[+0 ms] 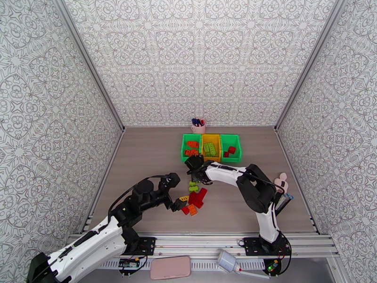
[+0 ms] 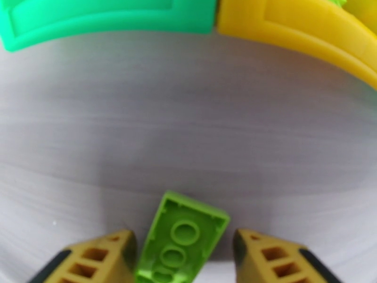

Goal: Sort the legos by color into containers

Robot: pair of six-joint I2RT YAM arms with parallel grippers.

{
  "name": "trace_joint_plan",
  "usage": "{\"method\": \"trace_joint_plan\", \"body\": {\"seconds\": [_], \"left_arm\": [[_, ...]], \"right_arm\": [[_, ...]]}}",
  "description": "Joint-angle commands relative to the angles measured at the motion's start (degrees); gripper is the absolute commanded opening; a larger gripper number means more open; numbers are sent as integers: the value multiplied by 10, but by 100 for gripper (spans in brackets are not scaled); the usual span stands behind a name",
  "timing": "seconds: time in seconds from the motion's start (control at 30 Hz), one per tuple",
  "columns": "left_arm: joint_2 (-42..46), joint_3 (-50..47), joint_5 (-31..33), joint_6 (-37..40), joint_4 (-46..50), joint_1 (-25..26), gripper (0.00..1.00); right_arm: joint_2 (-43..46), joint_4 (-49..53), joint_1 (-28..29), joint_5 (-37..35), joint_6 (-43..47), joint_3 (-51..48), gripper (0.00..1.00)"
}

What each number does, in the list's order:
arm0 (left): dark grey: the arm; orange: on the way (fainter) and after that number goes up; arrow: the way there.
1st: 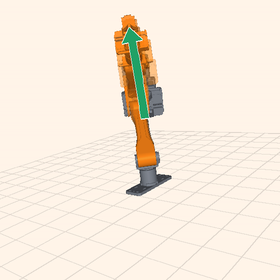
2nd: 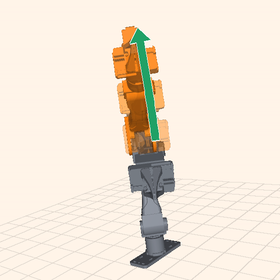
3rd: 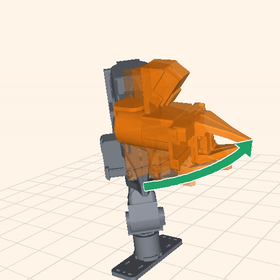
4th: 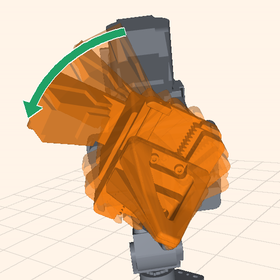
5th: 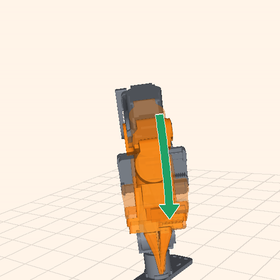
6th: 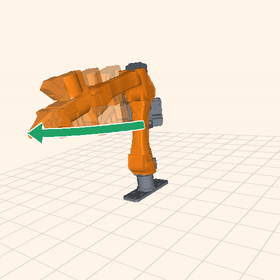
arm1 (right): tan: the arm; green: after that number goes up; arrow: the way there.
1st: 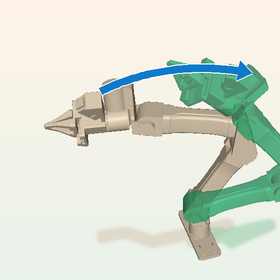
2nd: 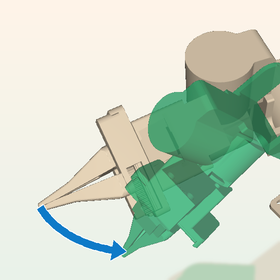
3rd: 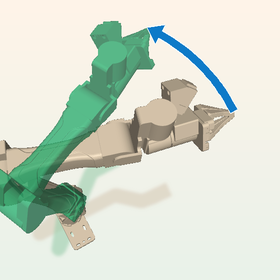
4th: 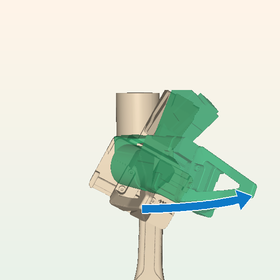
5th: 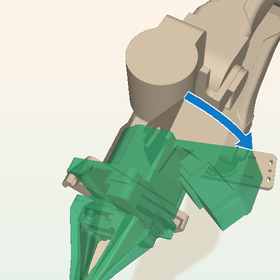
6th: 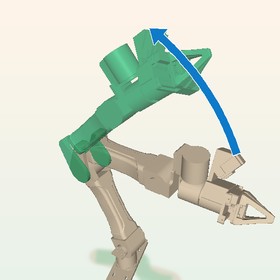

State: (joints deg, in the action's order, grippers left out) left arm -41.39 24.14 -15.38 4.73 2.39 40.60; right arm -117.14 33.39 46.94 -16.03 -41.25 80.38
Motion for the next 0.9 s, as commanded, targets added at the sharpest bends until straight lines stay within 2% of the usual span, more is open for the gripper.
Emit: {"method": "trace_joint_plan", "body": {"seconds": [0.0,0.17,0.3,0.43,0.6,0.87], "left_arm": [[4,-6,-9,6,4,0,100],[3,-7,-8,6,3,0,100],[2,-8,-8,7,2,1,100],[-2,-8,-9,6,-4,0,100],[-12,-9,-11,-4,-23,1,100],[-63,-17,-4,-55,-121,9,100]], "right_arm": [[-16,18,-1,7,-5,14,54],[-16,21,-5,12,-7,12,50],[-10,21,-6,11,-9,8,41],[-3,23,-10,24,-4,7,24],[38,17,-13,8,2,-9,22],[142,-20,-34,-29,64,-37,22]]}}
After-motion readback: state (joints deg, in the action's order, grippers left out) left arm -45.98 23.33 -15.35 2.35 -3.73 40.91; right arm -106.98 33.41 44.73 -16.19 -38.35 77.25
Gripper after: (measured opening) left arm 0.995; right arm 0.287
